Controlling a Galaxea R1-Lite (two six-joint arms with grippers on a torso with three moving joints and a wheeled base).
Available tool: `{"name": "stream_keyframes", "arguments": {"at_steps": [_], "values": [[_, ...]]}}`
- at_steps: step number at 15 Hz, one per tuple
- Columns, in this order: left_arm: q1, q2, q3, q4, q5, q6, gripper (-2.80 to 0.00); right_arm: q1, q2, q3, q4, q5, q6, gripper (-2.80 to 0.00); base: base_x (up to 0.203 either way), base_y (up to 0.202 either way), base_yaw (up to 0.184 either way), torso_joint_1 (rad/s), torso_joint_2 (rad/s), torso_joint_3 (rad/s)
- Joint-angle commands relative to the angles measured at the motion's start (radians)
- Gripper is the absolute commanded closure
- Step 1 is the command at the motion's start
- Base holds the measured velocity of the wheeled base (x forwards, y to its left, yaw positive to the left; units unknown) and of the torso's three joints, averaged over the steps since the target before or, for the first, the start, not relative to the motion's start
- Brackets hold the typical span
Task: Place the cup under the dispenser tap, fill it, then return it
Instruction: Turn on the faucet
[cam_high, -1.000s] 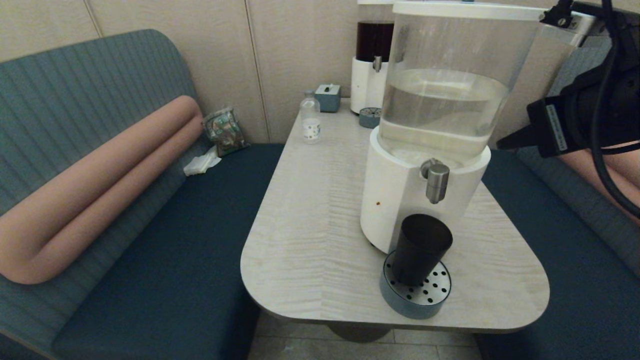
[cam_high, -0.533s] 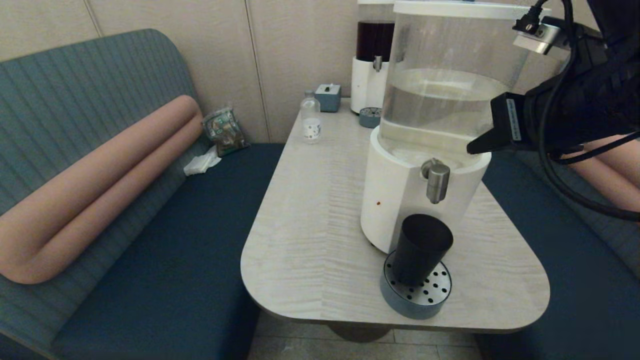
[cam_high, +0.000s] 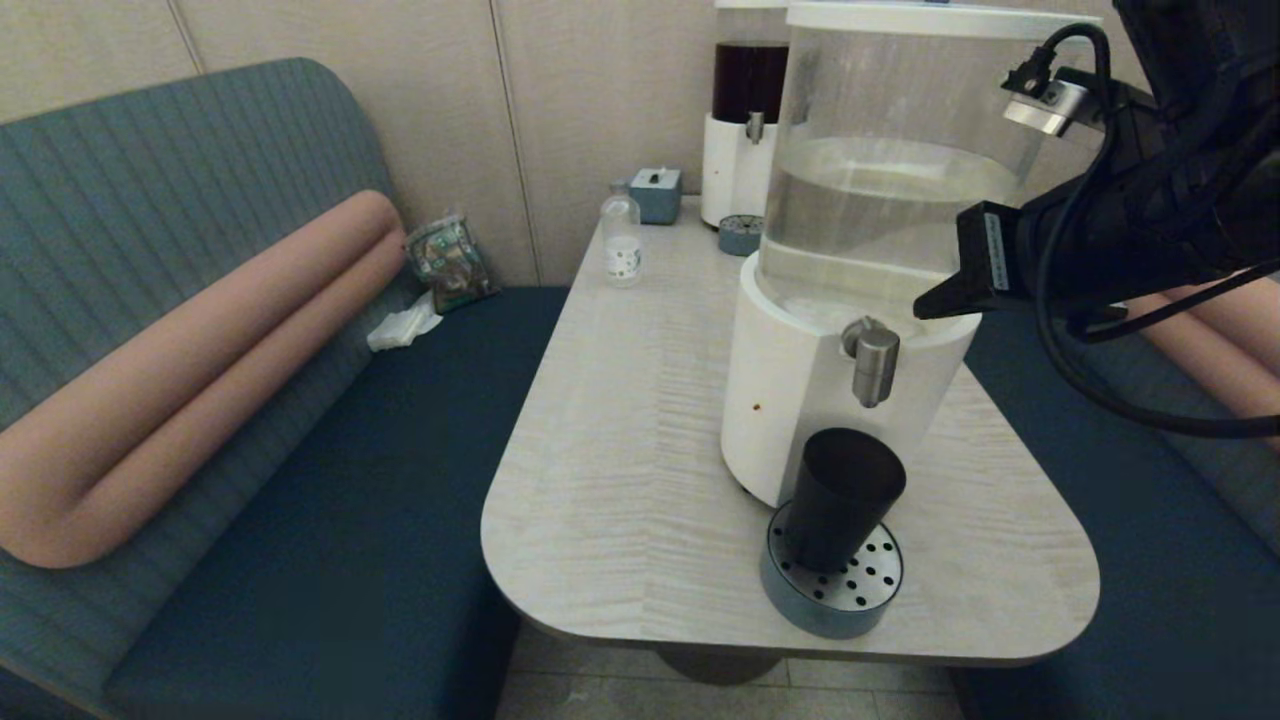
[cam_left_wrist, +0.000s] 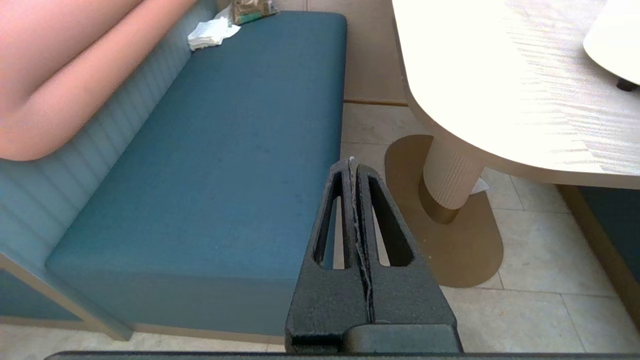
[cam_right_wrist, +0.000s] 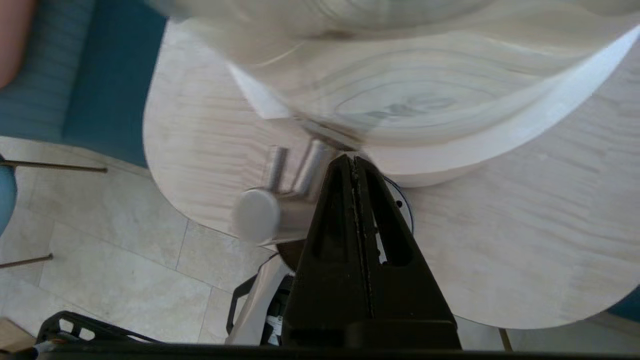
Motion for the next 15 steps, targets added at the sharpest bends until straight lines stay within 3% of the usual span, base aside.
{"name": "stream_keyframes", "arguments": {"at_steps": [1,5,15], "values": [[0.000,0.002,0.000,0.000,0.001,-0.001,0.00,-0.005,0.008,0.006,0.004,0.002,0.003,0.00,0.000,0.000,0.000,0.000,0.00,0.000],[0.000,0.002,0.000,0.000,0.001,-0.001,0.00,-0.005,0.019,0.006,-0.016,0.043,0.003,0.00,0.000,0.000,0.000,0.000,0.00,0.000],[0.000,0.002,0.000,0.000,0.001,-0.001,0.00,0.040,0.038,0.041,-0.075,0.038,-0.011,0.00,0.000,0.000,0.000,0.000,0.00,0.000]]}}
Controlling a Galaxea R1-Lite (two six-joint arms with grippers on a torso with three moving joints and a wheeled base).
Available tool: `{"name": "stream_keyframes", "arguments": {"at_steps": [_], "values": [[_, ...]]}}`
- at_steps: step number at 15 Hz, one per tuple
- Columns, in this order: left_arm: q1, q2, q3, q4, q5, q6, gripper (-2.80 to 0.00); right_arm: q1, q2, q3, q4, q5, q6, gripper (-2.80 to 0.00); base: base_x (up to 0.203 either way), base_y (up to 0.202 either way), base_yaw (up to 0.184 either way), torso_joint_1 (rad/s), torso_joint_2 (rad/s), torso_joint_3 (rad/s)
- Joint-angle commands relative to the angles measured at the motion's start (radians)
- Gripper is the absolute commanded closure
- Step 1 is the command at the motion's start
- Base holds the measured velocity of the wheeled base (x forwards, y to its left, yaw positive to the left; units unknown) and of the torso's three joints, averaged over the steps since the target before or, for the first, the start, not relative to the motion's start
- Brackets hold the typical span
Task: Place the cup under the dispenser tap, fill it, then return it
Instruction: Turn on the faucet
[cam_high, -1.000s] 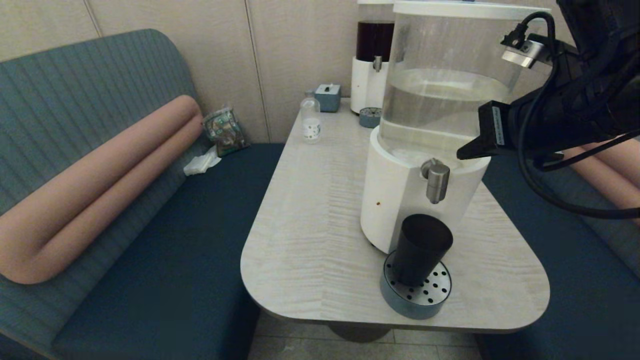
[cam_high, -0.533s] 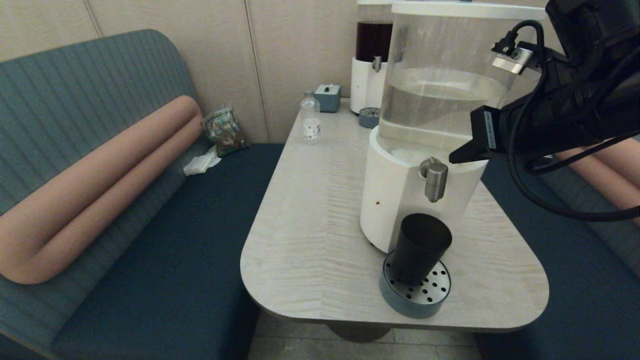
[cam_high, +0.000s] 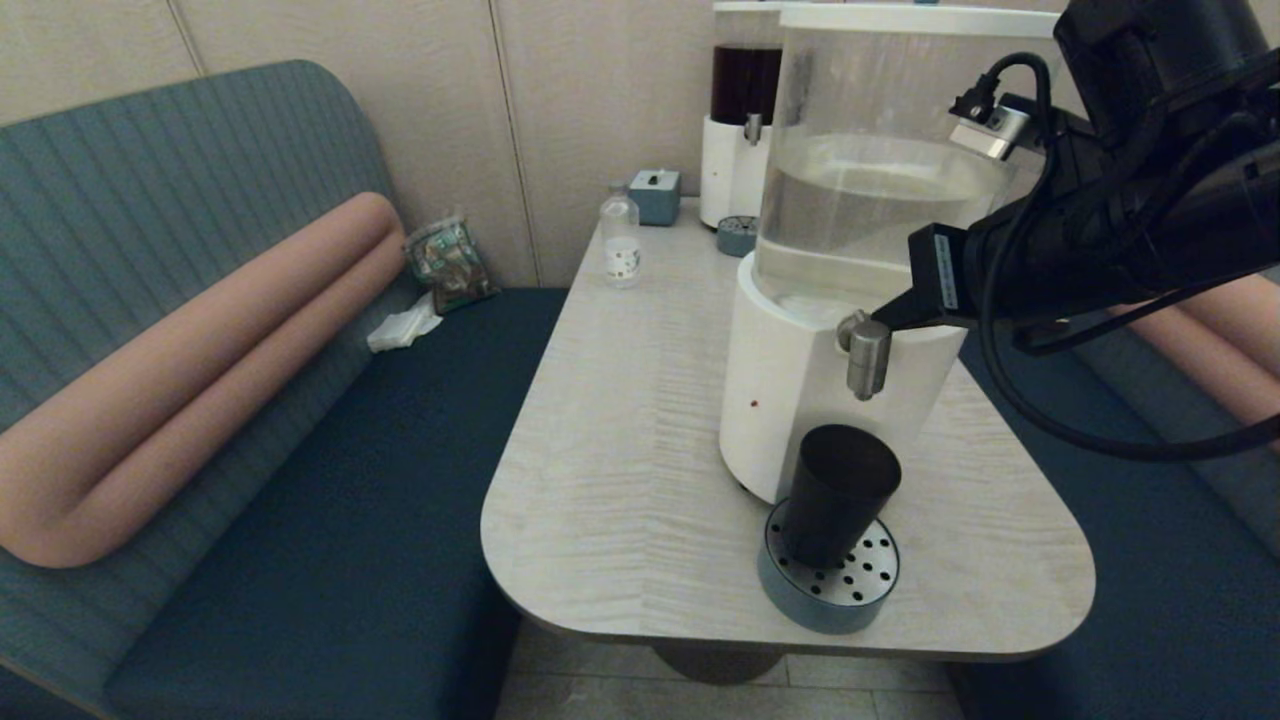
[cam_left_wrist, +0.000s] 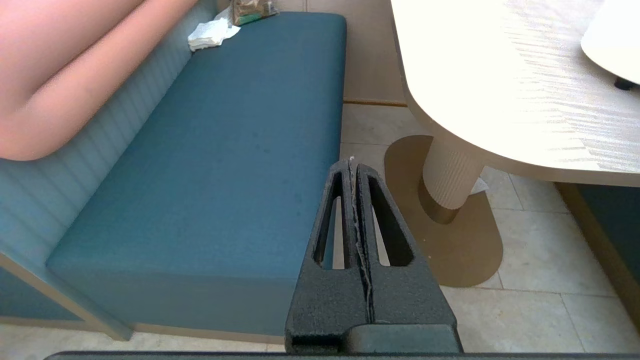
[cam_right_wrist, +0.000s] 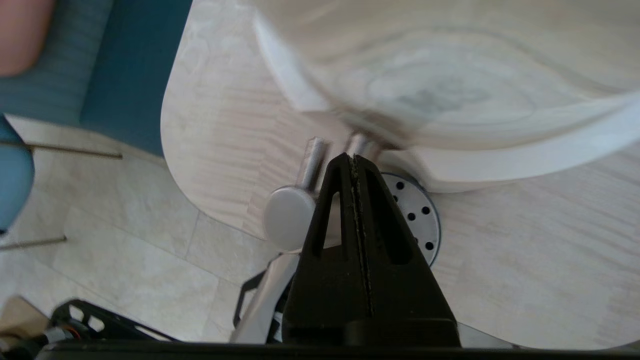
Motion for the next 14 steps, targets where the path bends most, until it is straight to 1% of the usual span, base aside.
{"name": "stream_keyframes", "arguments": {"at_steps": [1,3,5,8,10,14], "values": [[0.000,0.002,0.000,-0.001,0.001,-0.001,0.00,0.014,0.001,0.007,0.005,-0.001,-0.002,0.00,0.000,0.000,0.000,0.000,0.00,0.000],[0.000,0.002,0.000,-0.001,0.001,-0.001,0.00,0.019,-0.001,0.012,0.005,-0.005,-0.014,0.00,0.000,0.000,0.000,0.000,0.00,0.000],[0.000,0.002,0.000,-0.001,0.001,-0.001,0.00,0.022,-0.008,0.028,0.004,-0.007,-0.045,0.00,0.000,0.000,0.000,0.000,0.00,0.000],[0.000,0.002,0.000,-0.001,0.001,-0.001,0.00,0.036,-0.010,0.029,0.003,-0.007,-0.060,0.00,0.000,0.000,0.000,0.000,0.00,0.000],[0.000,0.002,0.000,-0.001,0.001,-0.001,0.00,0.047,-0.010,0.030,0.004,-0.005,-0.094,0.00,0.000,0.000,0.000,0.000,0.00,0.000],[0.000,0.002,0.001,-0.001,0.001,-0.001,0.00,0.058,-0.012,0.027,-0.005,-0.004,-0.101,0.00,0.000,0.000,0.000,0.000,0.00,0.000]]}}
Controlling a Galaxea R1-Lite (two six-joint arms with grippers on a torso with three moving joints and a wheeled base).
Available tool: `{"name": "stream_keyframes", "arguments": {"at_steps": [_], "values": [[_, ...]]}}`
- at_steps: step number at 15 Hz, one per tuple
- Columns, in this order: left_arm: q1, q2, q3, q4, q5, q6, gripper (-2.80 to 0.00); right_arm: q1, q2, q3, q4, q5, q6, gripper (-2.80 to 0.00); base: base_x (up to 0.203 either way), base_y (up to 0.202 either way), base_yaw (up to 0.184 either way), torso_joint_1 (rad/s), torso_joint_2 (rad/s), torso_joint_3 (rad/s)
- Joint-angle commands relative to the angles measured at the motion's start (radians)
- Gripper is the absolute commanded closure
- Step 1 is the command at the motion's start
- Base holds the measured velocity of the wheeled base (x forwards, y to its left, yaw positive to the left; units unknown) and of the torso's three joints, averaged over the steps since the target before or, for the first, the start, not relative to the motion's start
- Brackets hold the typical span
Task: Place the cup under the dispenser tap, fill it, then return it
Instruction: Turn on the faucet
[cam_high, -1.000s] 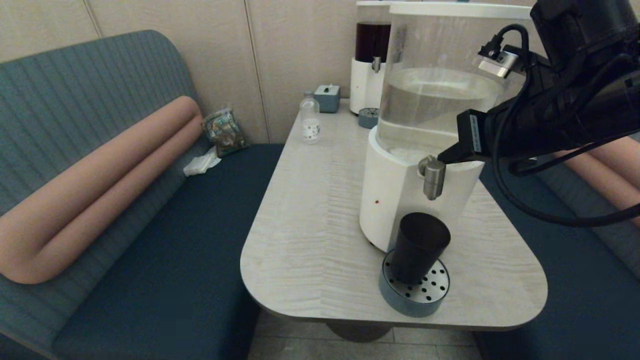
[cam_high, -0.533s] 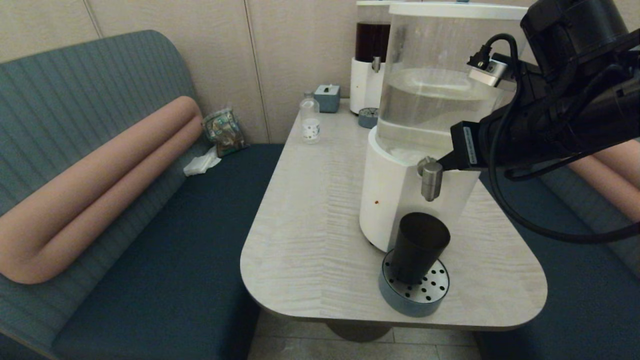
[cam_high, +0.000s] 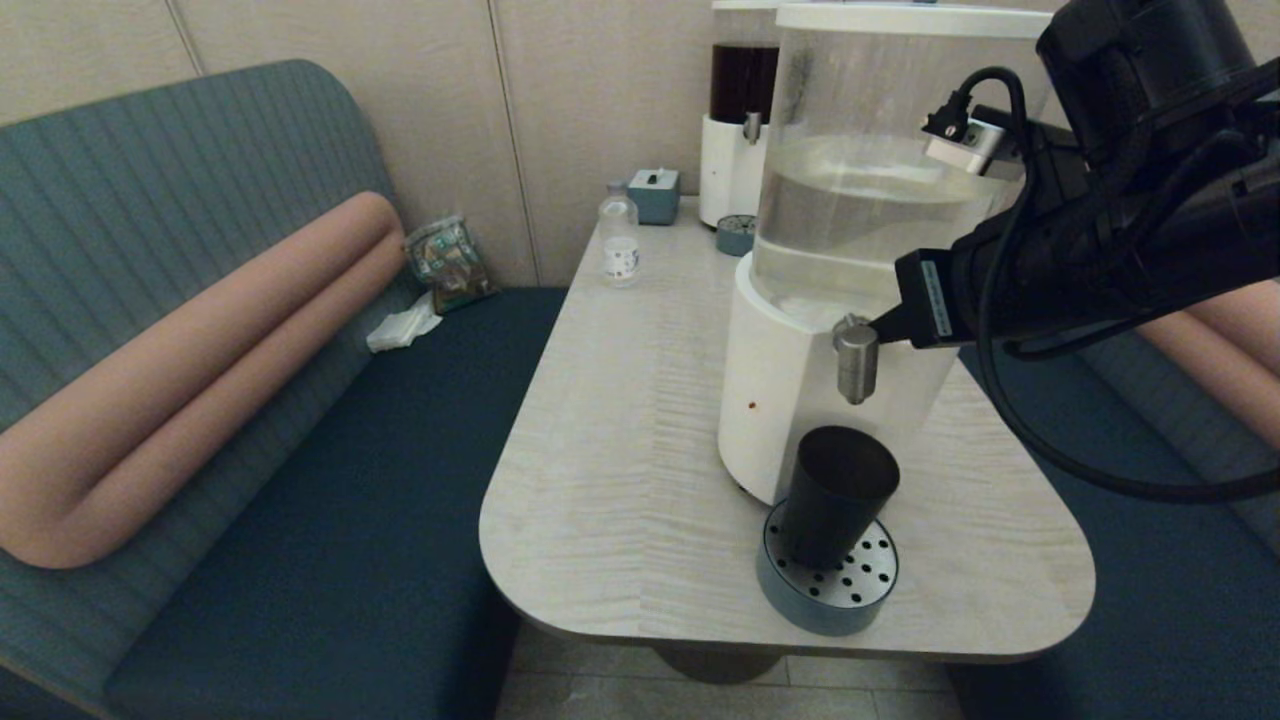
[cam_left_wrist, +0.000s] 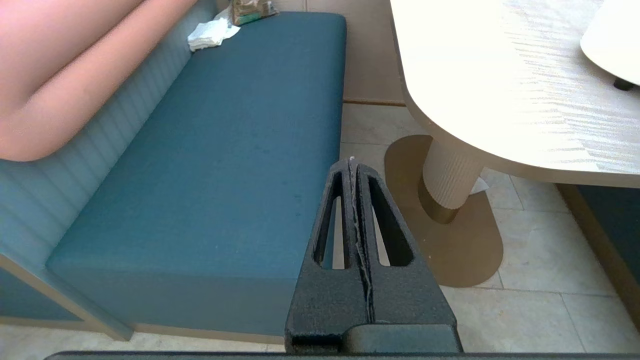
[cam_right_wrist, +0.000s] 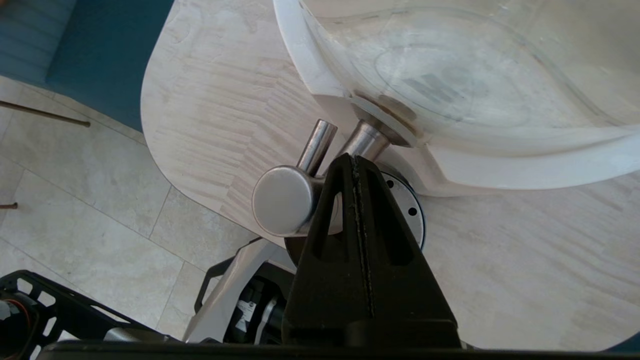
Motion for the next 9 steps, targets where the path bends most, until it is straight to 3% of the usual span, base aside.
{"name": "stream_keyframes", "arguments": {"at_steps": [1,9], "values": [[0.000,0.001,0.000,0.000,0.000,-0.001,0.00,0.003,-0.004,0.001,-0.002,0.008,0.002,0.00,0.000,0.000,0.000,0.000,0.00,0.000],[0.000,0.001,0.000,0.000,0.000,-0.001,0.00,0.005,-0.004,0.018,-0.060,0.064,0.001,0.00,0.000,0.000,0.000,0.000,0.00,0.000]]}}
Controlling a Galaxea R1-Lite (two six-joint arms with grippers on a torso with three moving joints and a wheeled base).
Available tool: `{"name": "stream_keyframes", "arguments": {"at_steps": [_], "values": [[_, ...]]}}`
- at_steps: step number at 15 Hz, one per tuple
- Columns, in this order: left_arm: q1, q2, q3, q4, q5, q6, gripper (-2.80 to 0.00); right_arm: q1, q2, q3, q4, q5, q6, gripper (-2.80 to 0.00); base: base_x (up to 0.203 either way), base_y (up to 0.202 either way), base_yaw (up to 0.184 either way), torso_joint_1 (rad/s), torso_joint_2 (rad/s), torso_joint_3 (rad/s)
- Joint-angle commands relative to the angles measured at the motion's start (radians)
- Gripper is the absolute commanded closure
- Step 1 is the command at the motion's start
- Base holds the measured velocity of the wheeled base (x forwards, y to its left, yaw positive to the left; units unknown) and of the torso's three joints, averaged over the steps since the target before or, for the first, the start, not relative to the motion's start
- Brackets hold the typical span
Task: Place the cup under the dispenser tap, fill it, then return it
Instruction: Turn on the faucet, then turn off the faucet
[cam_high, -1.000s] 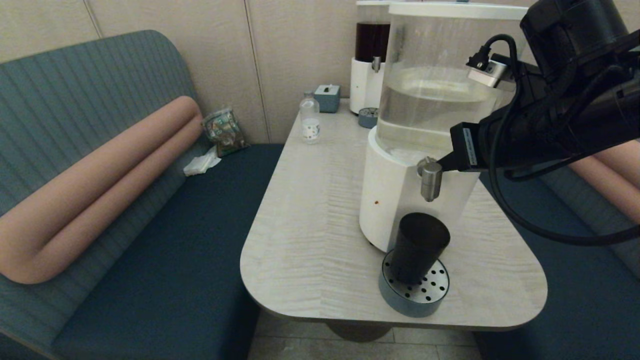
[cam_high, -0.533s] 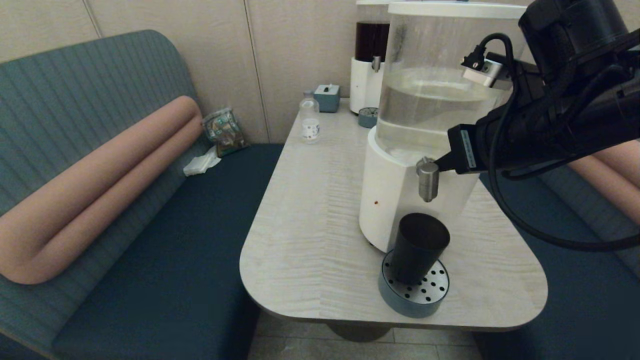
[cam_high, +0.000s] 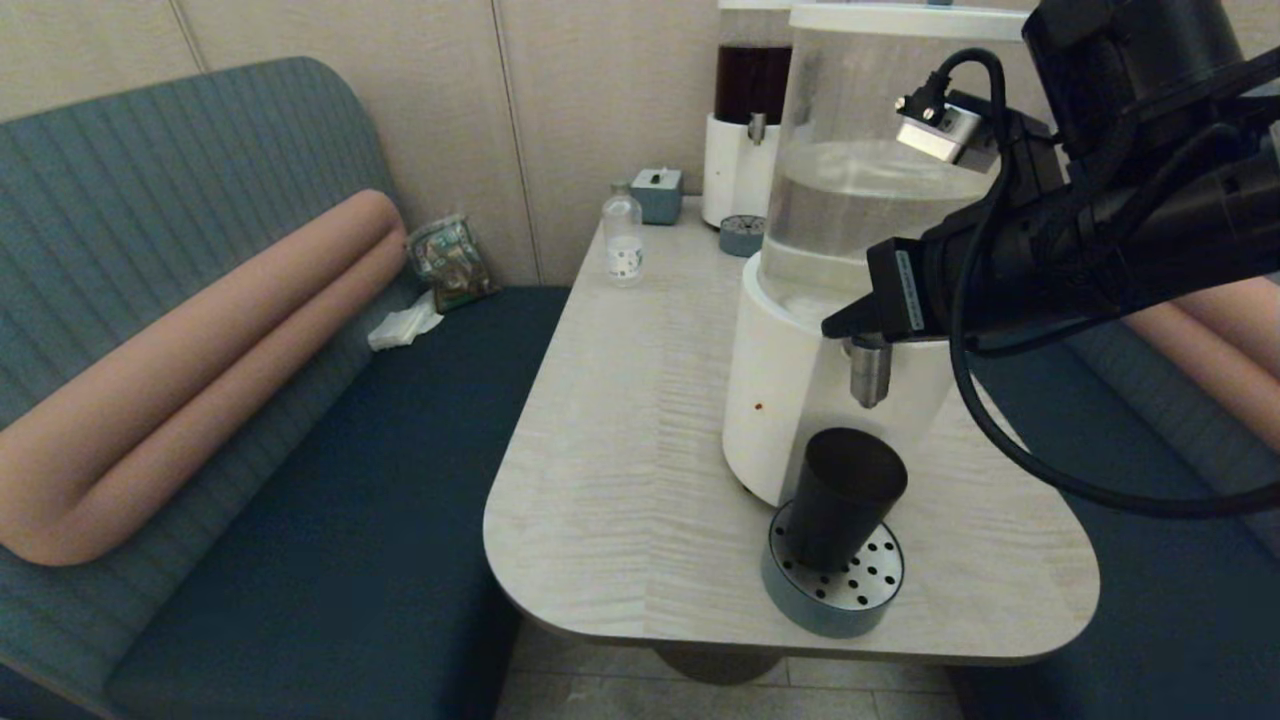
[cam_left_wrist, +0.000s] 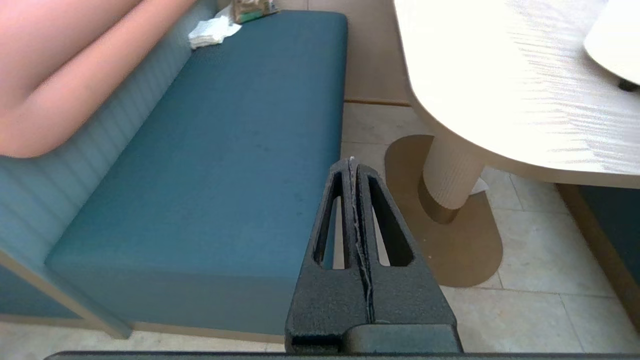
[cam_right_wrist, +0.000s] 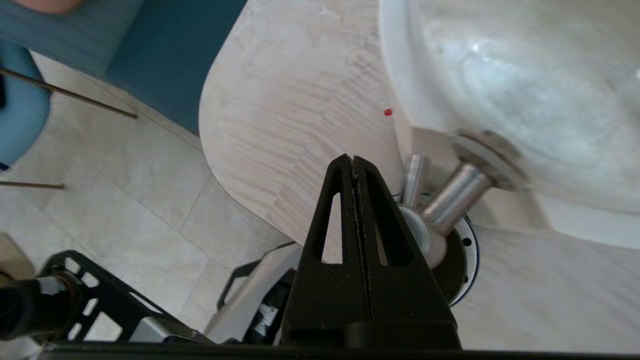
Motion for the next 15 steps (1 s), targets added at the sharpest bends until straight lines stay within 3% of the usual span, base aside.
{"name": "stream_keyframes", "arguments": {"at_steps": [1,8,15], "values": [[0.000,0.001,0.000,-0.001,0.000,-0.001,0.00,-0.001,-0.001,0.008,0.007,-0.005,0.000,0.00,0.000,0.000,0.000,0.000,0.00,0.000],[0.000,0.001,0.000,-0.001,0.000,-0.001,0.00,-0.018,-0.051,0.028,-0.051,-0.017,-0.014,0.00,0.000,0.000,0.000,0.000,0.00,0.000],[0.000,0.001,0.000,-0.001,0.000,-0.001,0.00,-0.013,-0.041,0.029,-0.037,-0.212,-0.054,0.00,0.000,0.000,0.000,0.000,0.00,0.000]]}}
